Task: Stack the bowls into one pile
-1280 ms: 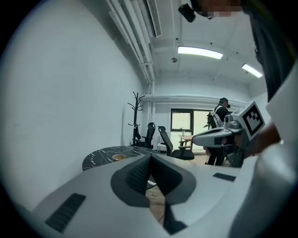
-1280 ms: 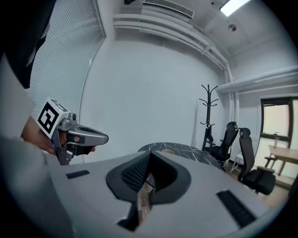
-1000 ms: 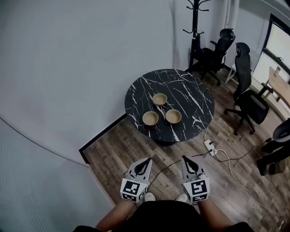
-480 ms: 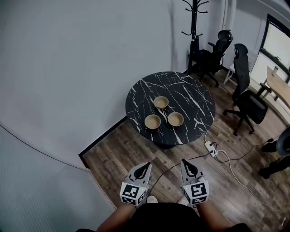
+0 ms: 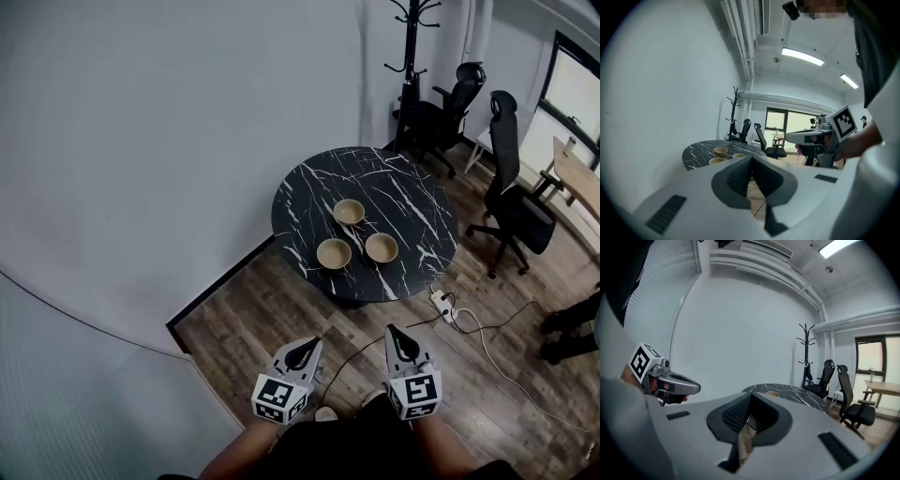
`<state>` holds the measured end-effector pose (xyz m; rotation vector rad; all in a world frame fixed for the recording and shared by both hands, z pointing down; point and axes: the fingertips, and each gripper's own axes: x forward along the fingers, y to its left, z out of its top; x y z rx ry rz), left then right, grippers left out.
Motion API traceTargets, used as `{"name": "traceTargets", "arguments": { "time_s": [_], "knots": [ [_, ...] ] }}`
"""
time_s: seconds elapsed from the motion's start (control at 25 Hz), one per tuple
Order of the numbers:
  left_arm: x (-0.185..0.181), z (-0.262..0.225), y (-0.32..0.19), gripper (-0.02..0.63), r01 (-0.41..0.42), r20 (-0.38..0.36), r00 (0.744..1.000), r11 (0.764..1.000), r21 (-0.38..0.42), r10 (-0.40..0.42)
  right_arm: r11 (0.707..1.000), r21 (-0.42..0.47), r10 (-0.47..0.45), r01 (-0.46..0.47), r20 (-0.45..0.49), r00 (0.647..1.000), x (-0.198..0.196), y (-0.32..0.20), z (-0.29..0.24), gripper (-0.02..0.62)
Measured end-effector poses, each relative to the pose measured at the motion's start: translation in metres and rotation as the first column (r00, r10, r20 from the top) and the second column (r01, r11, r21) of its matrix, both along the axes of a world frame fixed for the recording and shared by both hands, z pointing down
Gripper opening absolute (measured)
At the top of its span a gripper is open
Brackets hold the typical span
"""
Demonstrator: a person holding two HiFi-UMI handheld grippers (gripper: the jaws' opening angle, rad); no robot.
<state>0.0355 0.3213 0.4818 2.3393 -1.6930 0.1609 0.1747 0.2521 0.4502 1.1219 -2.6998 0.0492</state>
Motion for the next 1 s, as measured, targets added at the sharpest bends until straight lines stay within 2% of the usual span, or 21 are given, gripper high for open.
{"name": "traceTargets", "arguments": {
  "time_s": [0.28,0.56,1.0],
  "knots": [
    [-0.017,-0.005,-0.022,0.014,-0.064,-0.025,0.998,0.996,0.059,0.066,1.000,-0.017,-0.010,0.010,-0.003,1.000,-0.027,-0.022,0.015,0.006],
    [-0.035,0.000,-0.059,0.014,-0.067,-0.019,0.998,0.998,0.019,0.067,0.998,-0.059,-0.017,0.017,0.003,1.000,-0.048,-0.062,0.027,0.006],
    [-0.056,0.014,-0.159,0.014,-0.066,0.011,0.998,0.997,-0.049,0.066,0.995,-0.093,-0.022,0.024,0.023,0.999,-0.065,-0.159,0.034,0.006]
  ]
}}
